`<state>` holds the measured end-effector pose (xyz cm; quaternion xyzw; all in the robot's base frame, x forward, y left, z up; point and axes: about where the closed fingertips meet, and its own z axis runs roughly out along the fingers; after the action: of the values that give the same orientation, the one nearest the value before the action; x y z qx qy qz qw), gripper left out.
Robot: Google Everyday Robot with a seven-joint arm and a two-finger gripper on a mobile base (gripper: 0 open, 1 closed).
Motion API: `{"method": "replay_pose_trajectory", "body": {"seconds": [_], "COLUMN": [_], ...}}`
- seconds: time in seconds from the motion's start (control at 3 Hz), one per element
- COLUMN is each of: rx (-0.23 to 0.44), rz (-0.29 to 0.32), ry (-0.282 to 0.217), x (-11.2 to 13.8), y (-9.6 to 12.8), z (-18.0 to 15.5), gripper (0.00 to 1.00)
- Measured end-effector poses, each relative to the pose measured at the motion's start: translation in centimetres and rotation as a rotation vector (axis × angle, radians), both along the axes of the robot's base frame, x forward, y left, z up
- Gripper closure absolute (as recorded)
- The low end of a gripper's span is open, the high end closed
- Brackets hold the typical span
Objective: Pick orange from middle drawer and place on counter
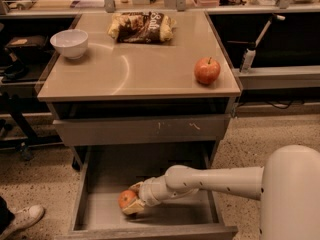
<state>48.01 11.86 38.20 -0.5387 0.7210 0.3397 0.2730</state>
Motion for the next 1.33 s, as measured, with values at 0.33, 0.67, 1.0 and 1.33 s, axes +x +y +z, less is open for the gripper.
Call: {"method": "replay_pose_trajectory", "body": {"seconds": [0.33, 0.67, 1.0, 1.33], "rx": [0.000, 0.000, 0.000, -0.025], "rz": [0.000, 0.000, 0.000, 0.000], "ry": [0.000, 0.000, 0.000, -0.012], "x": [0.0, 0.0, 0.0, -0.5], "y": [0.0, 0.0, 0.0, 0.5], "z": [0.0, 0.0, 0.0, 2.7], "gripper": [0.65, 0.89, 1.00, 1.00]}}
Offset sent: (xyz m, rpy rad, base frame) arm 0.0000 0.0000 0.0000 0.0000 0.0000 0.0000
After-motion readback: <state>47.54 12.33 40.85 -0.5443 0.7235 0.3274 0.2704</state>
